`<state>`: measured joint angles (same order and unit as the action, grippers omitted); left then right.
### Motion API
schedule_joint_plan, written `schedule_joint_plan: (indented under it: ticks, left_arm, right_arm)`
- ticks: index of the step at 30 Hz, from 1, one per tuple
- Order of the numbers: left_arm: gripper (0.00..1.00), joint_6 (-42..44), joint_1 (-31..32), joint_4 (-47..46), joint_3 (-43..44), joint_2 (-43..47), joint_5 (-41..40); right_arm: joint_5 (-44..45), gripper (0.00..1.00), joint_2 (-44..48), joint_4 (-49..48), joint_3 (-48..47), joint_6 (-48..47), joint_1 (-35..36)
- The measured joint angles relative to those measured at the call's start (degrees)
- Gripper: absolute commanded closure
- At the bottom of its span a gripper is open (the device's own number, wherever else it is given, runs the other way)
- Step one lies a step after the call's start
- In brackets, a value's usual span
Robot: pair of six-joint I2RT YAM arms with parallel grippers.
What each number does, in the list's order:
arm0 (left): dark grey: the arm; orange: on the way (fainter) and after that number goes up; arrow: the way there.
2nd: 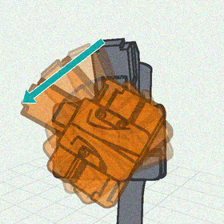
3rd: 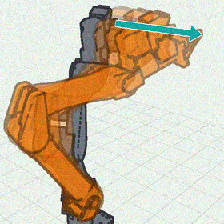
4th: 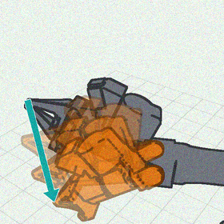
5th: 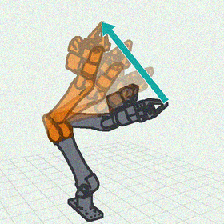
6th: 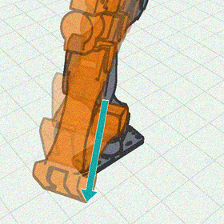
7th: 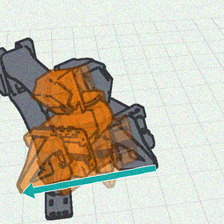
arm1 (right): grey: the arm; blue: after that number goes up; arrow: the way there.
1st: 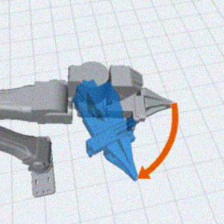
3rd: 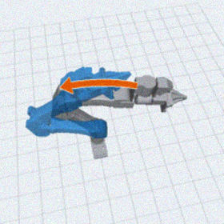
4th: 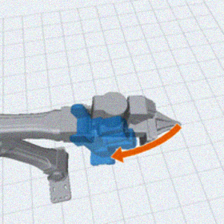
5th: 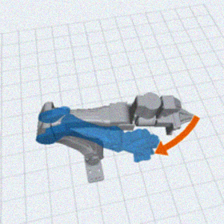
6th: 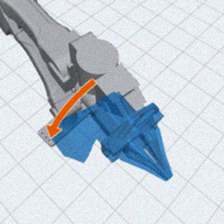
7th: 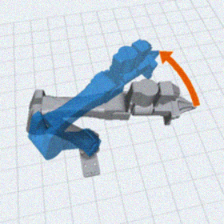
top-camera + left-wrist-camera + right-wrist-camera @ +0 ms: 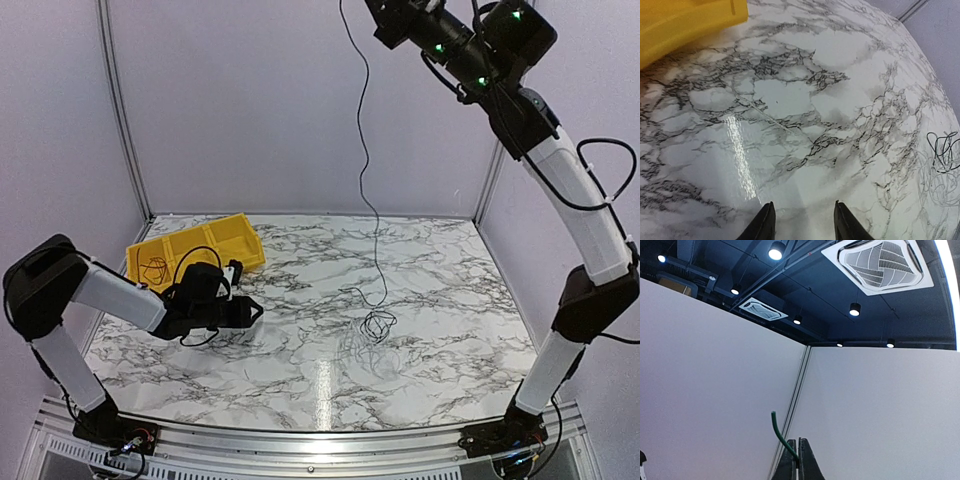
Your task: Untangle the cables
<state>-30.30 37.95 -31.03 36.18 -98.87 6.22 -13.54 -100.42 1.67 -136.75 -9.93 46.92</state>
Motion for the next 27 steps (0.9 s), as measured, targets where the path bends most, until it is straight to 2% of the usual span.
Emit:
schedule_joint_plan:
  ticks: [2, 3, 4, 5, 7, 10, 12, 15, 18, 22, 27]
  left_arm:
    - [0.4, 2.2, 2.4, 4.2, -0.8, 6.1, -6.2]
    - [0.31, 3.7, 4.3, 6.2, -0.7, 10.2, -10.6]
    - [0.14, 5.5, 6.3, 7.8, -0.1, 14.4, -15.0]
    - [0.03, 7.6, 7.7, 8.8, 0.9, 17.6, -18.2]
    - [0.01, 9.6, 10.4, 9.8, 4.2, 23.3, -26.0]
    - [0.01, 8.4, 10.4, 10.8, 10.0, 27.3, -40.0]
    - [0.09, 9.4, 9.6, 11.6, 12.6, 27.4, -44.8]
    - [0.19, 15.3, 8.9, 13.8, 14.3, 26.3, -42.0]
    - [0.19, 20.9, 9.9, 16.3, 15.8, 24.2, -33.5]
    - [0.22, 24.4, 13.4, 15.0, 15.4, 23.1, -24.1]
    - [0.35, 27.6, 17.4, 11.8, 17.6, 19.5, -16.6]
  right_arm:
    - [-0.1, 1.0, 1.9, -0.1, 5.0, -0.2, 0.0]
    - [-0.1, 1.0, 2.6, -0.2, 7.3, -0.2, 0.0]
    - [-0.1, 1.0, 3.4, -0.2, 9.8, -0.2, 0.0]
    - [-0.2, 1.0, 3.7, -0.2, 11.8, -0.2, 0.0]
    - [-0.3, 1.0, 3.7, 0.0, 13.9, -0.2, 0.0]
    - [-0.3, 1.0, 2.7, 0.3, 14.8, -0.2, 0.0]
    - [-0.3, 1.0, 2.3, 0.3, 14.8, -0.1, 0.0]
    - [-0.3, 1.0, 2.0, 0.2, 14.6, 0.2, 0.0]
    - [-0.3, 1.0, 1.7, 0.1, 14.6, 0.4, 0.0]
    - [-0.1, 1.0, 1.2, 0.1, 14.6, 0.5, 0.0]
    - [0.0, 1.0, 0.5, 0.1, 14.6, 0.7, 0.0]
